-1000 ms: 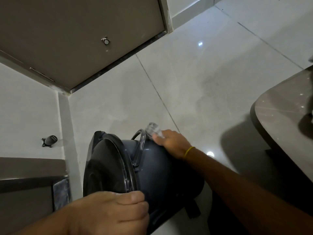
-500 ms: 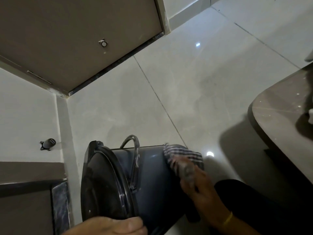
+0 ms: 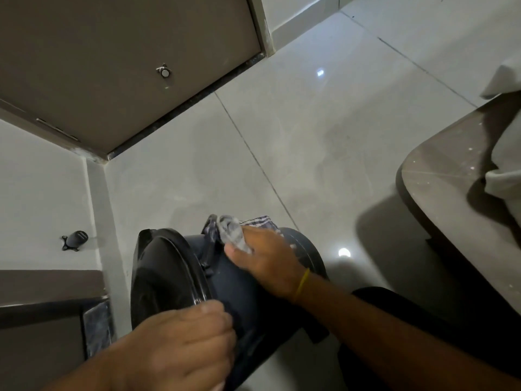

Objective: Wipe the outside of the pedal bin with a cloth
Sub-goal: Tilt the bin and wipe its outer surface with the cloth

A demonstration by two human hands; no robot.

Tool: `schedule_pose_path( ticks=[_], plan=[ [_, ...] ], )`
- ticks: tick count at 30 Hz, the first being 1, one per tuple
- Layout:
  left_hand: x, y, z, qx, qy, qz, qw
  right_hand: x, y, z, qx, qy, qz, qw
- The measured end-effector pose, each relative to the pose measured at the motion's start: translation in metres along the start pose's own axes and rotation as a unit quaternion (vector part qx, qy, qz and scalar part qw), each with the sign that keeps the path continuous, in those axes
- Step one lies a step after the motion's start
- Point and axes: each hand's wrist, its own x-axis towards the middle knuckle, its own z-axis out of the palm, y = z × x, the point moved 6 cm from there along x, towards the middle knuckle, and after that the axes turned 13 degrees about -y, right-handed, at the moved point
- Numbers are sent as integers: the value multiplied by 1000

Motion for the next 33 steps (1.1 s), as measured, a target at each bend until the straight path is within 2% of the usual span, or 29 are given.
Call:
schedule_pose_path(
  ticks=[4,6,8,9,11,13,15,17,19,21,23,25,28,30,33],
  plan=[
    [7,-5,-29,-109,154,27,982,-90,0,36,-13,58,-120,991],
    [12,-7,-35,-114,172,28,978,-115,33,49,-24,107,-116,987],
    [16,-8,-35,-116,170,37,978,-115,78,40,115,161,-3,980],
    [17,-11,-35,-119,171,35,977,-108,98,28,188,191,60,962],
    [17,-17,-35,-119,182,30,976,-89,126,7,236,225,120,937],
    [18,-21,-35,-119,185,25,975,-68,124,-12,217,216,158,939],
    [17,-26,-31,-121,186,9,975,-54,96,-21,185,202,153,950],
    [14,-33,-28,-133,183,-6,974,-56,49,-9,146,173,90,970],
    [11,-44,-26,-153,193,-22,969,-68,3,23,63,123,-24,990],
    [8,-54,-27,-174,210,-38,961,-82,-27,62,-15,77,-121,990],
    [7,-59,-27,-172,222,-49,958,-100,-6,99,-145,103,-143,974],
    [7,-61,-28,-165,223,-57,959,-118,25,110,-197,144,-140,959],
    [5,-67,-29,-163,225,-62,959,-116,62,84,0,197,-47,979],
    [7,-67,-30,-159,231,-60,958,-98,81,54,117,256,36,959],
    [16,-67,-34,-155,238,-68,956,-61,79,5,132,293,100,942]
  ],
)
